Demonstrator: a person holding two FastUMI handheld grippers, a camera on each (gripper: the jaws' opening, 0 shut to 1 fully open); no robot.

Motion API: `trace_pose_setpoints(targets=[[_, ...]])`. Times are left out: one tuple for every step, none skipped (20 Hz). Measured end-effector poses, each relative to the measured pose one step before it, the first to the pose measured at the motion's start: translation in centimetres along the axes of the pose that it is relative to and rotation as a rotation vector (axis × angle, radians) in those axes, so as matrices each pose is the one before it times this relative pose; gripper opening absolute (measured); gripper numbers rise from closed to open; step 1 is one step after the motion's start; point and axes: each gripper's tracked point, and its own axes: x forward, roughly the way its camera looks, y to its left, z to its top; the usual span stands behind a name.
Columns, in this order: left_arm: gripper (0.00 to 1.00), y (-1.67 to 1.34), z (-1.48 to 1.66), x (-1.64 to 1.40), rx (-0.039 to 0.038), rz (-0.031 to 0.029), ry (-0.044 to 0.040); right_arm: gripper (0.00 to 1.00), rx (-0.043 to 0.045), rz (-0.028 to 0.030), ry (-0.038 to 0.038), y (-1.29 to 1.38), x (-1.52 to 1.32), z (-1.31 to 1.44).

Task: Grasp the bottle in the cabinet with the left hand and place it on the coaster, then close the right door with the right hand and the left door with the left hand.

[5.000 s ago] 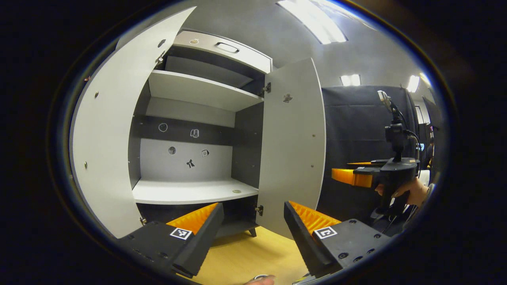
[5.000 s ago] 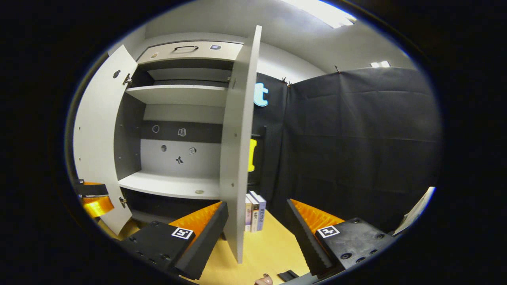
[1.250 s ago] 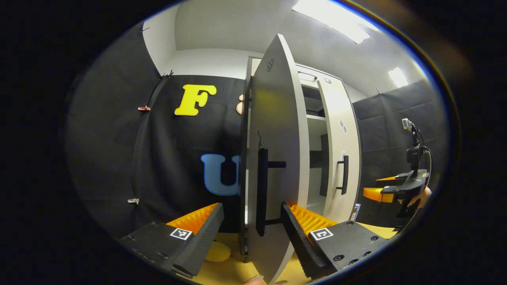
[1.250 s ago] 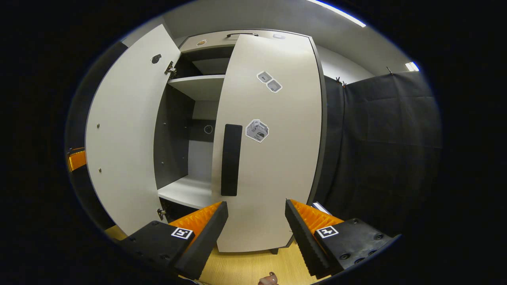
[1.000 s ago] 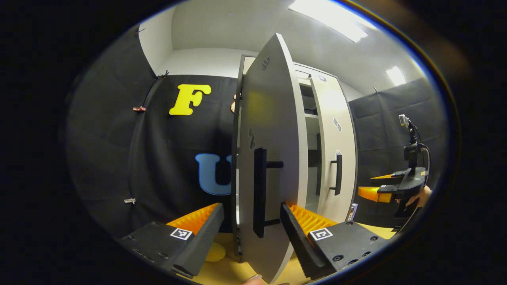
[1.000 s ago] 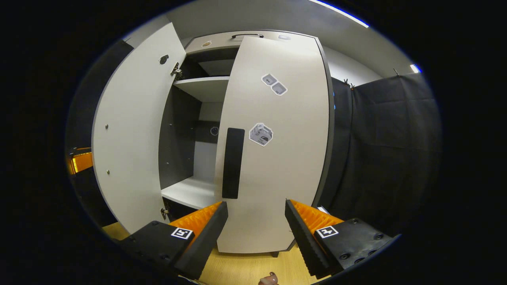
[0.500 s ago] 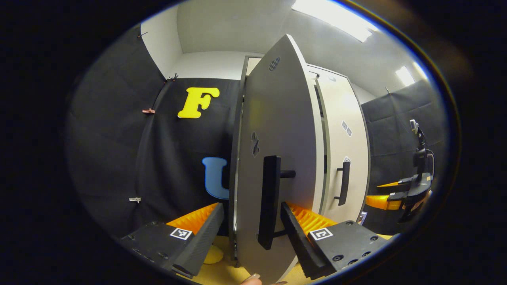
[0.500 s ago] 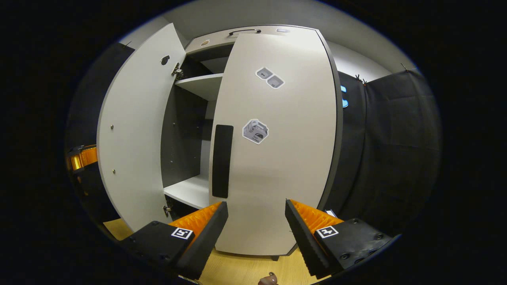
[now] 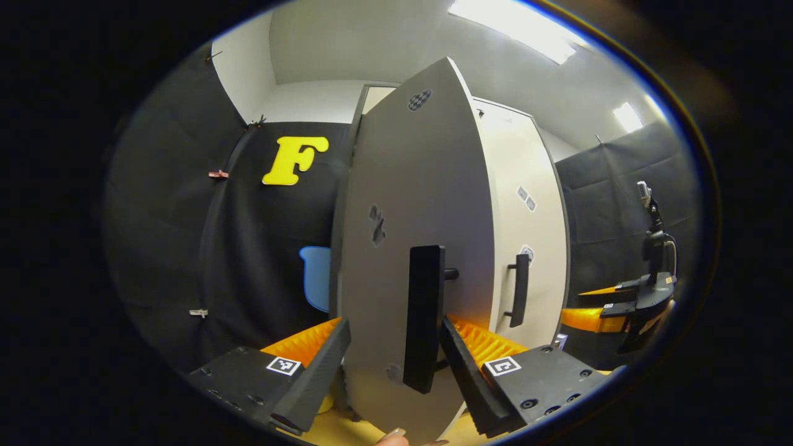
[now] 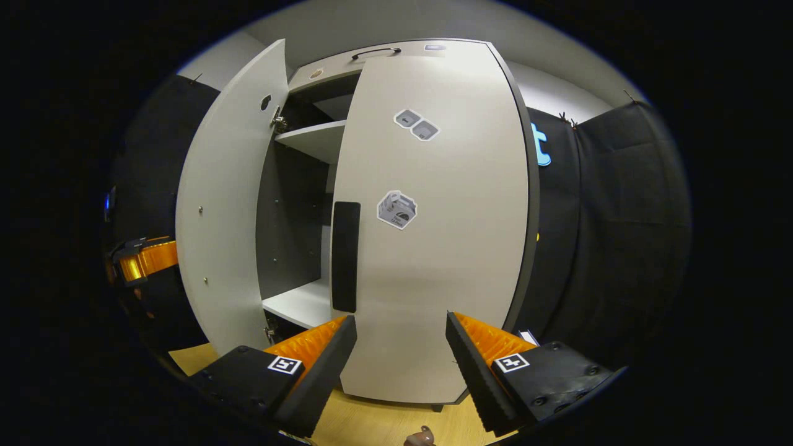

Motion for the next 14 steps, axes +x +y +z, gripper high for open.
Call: trace_pose_setpoints(targets=[[0.92, -1.090, -0.088, 0.498, -0.00578, -0.02899, 0.00242, 0.96, -0.00051, -0.00611, -0.00211, -0.324, -0.185, 0.110], [0.92, -0.702, 0.043, 0.467, 0.00788, -0.01408, 0.00299, 0.96, 0.00020, -0.00841, -0.00172, -0.419, -0.230, 0.088], [0.93, -0.504, 0.033, 0.322, 0.01816, -0.00950, 0.00518, 0.97, 0.00382, -0.00690, -0.00632, -0.338, -0.352, 0.257], [0.93, -0.364, -0.014, 0.124, 0.01408, -0.00787, 0.00320, 0.96, 0.00687, -0.00598, -0.00616, -0.263, -0.315, 0.179], [0.94, -0.419, -0.175, -0.078, 0.00234, -0.01019, 0.00345, 0.96, 0.00559, -0.00860, -0.00228, -0.255, -0.218, 0.073], [0.94, -0.389, -0.245, -0.036, -0.00955, -0.01378, 0.00873, 0.96, -0.00282, -0.01535, 0.00009, -0.438, -0.172, -0.076], [0.94, -0.225, -0.489, -0.230, -0.01418, -0.00768, 0.01147, 0.96, -0.00945, -0.01448, 0.00015, -0.375, -0.138, -0.109], [0.94, 0.007, -0.331, -0.224, -0.01295, -0.00397, 0.01337, 0.96, -0.00515, -0.00900, 0.00372, -0.118, -0.101, -0.184], [0.94, 0.112, -0.383, -0.270, -0.00866, 0.00410, 0.01192, 0.96, 0.00204, 0.00065, 0.00282, 0.145, -0.150, -0.149], [0.94, 0.287, -0.142, -0.165, -0.00208, 0.00587, 0.00945, 0.96, 0.00434, 0.00313, 0.00189, 0.263, -0.099, -0.064], [0.94, 0.210, -0.118, -0.139, 0.00156, 0.00761, 0.00604, 0.96, 0.00055, 0.00082, 0.00198, 0.235, -0.147, -0.079], [0.94, 0.184, 0.024, -0.102, 0.00227, 0.00399, 0.00329, 0.96, -0.00484, -0.00249, -0.00037, 0.147, -0.076, -0.002], [0.94, 0.077, 0.005, -0.004, 0.00150, 0.00086, -0.00078, 0.96, -0.00546, -0.00724, 0.00001, 0.093, -0.027, 0.021], [0.94, 0.143, 0.123, 0.029, 0.00164, -0.00085, -0.00262, 0.97, -0.00163, -0.00443, 0.00140, 0.210, -0.011, -0.052]])
